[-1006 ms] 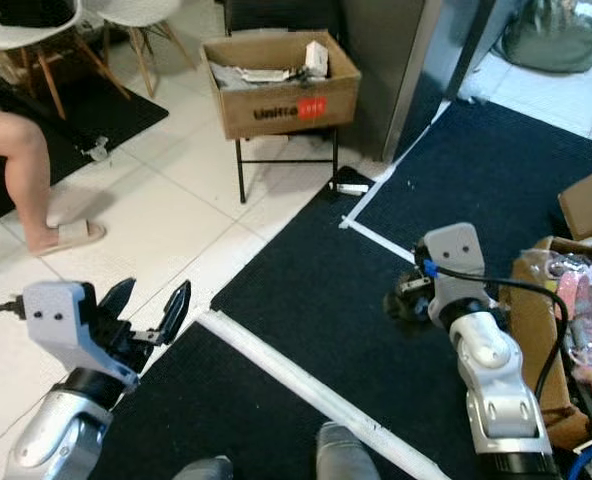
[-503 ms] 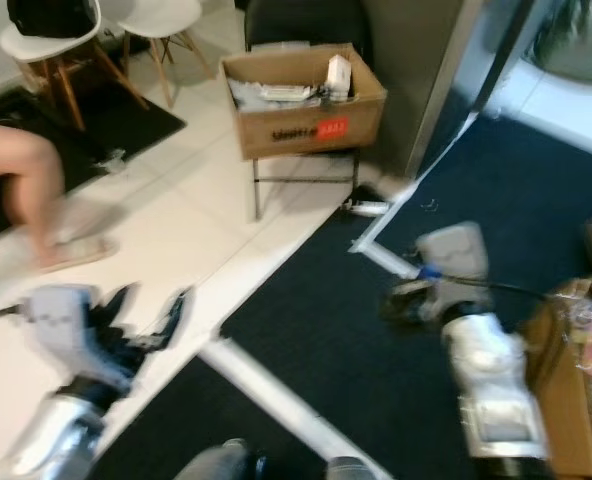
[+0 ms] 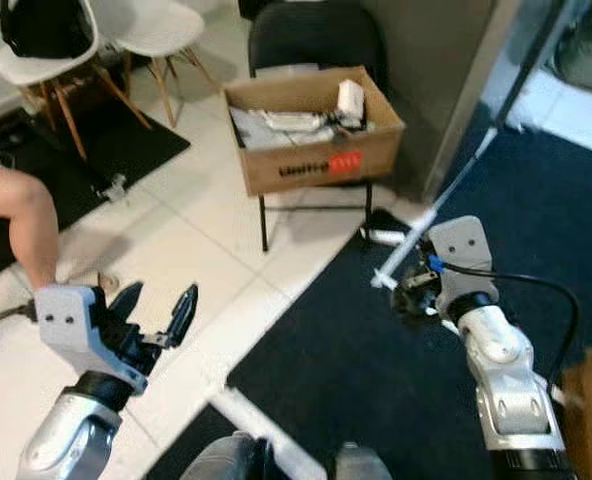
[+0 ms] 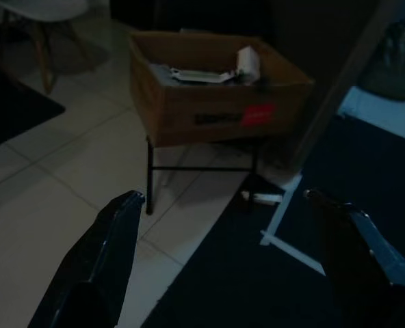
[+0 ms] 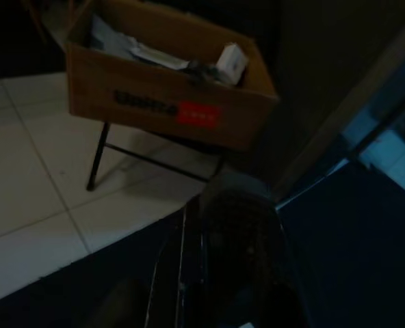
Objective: Picking trash to rubbish bin
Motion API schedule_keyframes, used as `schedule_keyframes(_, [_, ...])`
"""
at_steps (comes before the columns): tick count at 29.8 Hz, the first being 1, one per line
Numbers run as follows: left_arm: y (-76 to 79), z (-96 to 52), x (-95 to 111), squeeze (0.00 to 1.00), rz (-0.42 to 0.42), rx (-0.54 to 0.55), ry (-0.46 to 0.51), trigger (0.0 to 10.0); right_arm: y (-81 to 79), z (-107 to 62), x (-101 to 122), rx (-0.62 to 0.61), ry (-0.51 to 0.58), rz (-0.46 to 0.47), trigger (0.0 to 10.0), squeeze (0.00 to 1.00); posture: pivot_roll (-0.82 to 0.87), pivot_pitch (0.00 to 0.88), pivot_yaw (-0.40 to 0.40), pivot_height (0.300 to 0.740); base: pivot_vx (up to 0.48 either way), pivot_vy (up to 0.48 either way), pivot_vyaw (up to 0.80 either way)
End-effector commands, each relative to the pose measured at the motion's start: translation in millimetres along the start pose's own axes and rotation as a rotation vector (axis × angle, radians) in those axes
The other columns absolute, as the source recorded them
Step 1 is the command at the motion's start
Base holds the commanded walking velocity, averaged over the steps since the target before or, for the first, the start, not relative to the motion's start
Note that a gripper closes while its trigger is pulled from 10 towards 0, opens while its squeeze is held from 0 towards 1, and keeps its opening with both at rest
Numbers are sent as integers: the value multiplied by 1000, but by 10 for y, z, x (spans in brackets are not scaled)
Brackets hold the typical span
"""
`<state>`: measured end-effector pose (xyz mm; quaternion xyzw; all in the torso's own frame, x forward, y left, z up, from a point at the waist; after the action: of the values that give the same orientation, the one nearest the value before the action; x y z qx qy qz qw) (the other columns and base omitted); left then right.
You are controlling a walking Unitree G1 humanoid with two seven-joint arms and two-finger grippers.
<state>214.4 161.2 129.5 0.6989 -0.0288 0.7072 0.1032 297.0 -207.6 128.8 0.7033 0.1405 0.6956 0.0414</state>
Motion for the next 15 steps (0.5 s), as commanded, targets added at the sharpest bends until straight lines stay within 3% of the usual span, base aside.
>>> schedule_keyframes(1, [0,-20,-40,0,-2,-2,-21,10000,38,-37,-32,-12,-12,-9,10000,0,-129,88,10,740,405,0,0])
schedule_keyframes(15, [-5,-20,-40,0,-1,-1,-22,10000,24,-32,-27,-9,-12,-22,10000,0,-126,87,10,740,403,0,0])
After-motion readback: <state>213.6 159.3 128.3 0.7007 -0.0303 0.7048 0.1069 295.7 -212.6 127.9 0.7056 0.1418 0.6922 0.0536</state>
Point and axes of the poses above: a point about 5 cm out from each wrist's last joint towards the gripper, its own z axis pointing out of the wrist towards the gripper, its own x axis along the axis of the wrist's last joint, y = z × x, the point moved 3 cm from there along z, pointing out of the wrist towards the gripper, and after that the axes turned 3 degrees about z, right-handed, at the moved point
